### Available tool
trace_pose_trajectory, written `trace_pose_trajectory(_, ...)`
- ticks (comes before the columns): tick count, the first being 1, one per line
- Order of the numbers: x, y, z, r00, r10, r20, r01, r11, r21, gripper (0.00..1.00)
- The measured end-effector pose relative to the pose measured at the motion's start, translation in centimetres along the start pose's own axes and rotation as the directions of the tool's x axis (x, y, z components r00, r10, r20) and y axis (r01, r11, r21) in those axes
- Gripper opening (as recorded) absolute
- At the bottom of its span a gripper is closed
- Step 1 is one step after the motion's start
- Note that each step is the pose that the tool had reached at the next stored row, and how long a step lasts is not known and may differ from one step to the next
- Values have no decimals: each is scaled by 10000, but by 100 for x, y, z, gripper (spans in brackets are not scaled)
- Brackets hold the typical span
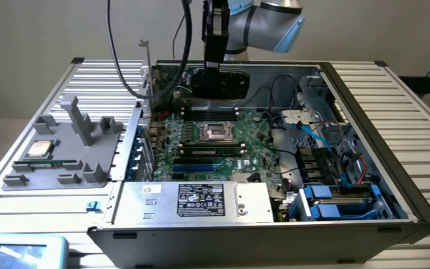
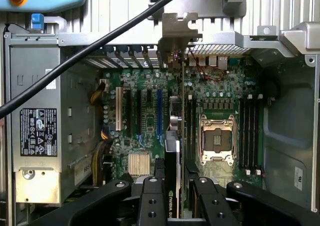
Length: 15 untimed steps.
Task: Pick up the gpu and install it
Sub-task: 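Insert the gpu into the slot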
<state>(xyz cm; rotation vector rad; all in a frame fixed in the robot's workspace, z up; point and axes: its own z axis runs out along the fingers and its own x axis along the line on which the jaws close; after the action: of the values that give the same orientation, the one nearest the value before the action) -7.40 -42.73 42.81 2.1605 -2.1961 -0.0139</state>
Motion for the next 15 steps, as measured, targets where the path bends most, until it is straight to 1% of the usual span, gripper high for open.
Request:
trace_pose_trajectory(5, 95, -22, 95, 10000, -1, 3, 1, 10000, 2, 25)
trace_pose_trajectory(15, 104, -31, 277, 10000, -28, 1, 28, 10000, 2, 25)
